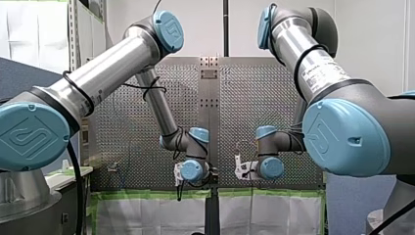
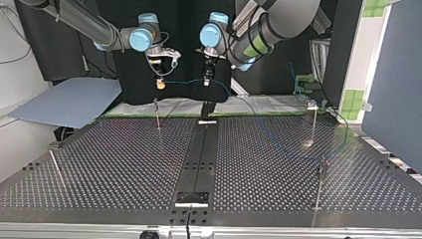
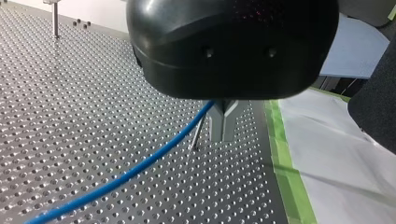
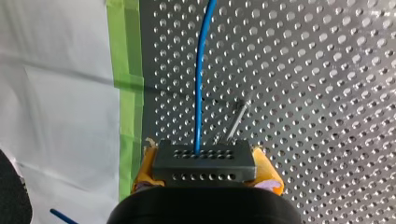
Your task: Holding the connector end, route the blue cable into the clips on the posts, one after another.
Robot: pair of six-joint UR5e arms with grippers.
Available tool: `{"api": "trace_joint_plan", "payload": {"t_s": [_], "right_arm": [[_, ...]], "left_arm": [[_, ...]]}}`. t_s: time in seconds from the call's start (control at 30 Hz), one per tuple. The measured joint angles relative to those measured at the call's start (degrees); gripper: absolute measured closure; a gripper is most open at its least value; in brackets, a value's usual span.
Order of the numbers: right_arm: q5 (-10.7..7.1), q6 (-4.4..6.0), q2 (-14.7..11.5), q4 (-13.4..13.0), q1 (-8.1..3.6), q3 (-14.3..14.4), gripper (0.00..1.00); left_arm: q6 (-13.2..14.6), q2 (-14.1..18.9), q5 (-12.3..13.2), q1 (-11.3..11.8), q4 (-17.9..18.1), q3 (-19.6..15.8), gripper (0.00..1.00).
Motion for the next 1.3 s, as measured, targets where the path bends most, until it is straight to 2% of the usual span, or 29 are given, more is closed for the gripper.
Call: {"api": "trace_joint_plan", "payload": {"t_s": [0.23, 0.47, 0.67, 0.77, 0.93, 1.13, 1.3], "right_arm": [[-0.14, -0.08, 0.0, -0.8, -1.56, 0.6, 1.00], [-0.34, 0.61, 0.0, -4.4, -3.49, 2.3, 1.00], [-0.78, 0.77, 0.0, -5.5, -4.96, 2.7, 1.00], [-1.78, 1.10, 0.0, -5.8, -5.81, 2.8, 1.00], [-3.47, 1.70, 0.0, -6.4, -7.15, 3.1, 1.00], [-4.97, 1.97, 0.1, -7.1, -8.86, 3.2, 1.00], [-6.53, 2.89, 0.1, -8.0, -10.50, 3.3, 1.00]], "left_arm": [[-0.4, -0.2, 0.0, -0.7, 0.2, 1.1, 1.00], [-1.5, -0.3, -0.1, -1.8, -0.1, 3.1, 1.00], [-2.4, -0.4, -0.2, -2.4, -0.1, 4.9, 1.00], [-3.0, -0.9, -0.1, -2.6, -0.3, 5.8, 1.00], [-3.6, -3.6, -0.1, -3.8, -2.0, 8.5, 1.00], [-4.9, -6.9, -1.4, -5.7, -0.8, 12.0, 1.00], [-5.0, -7.6, -1.7, -6.1, -1.1, 14.6, 1.00]]}}
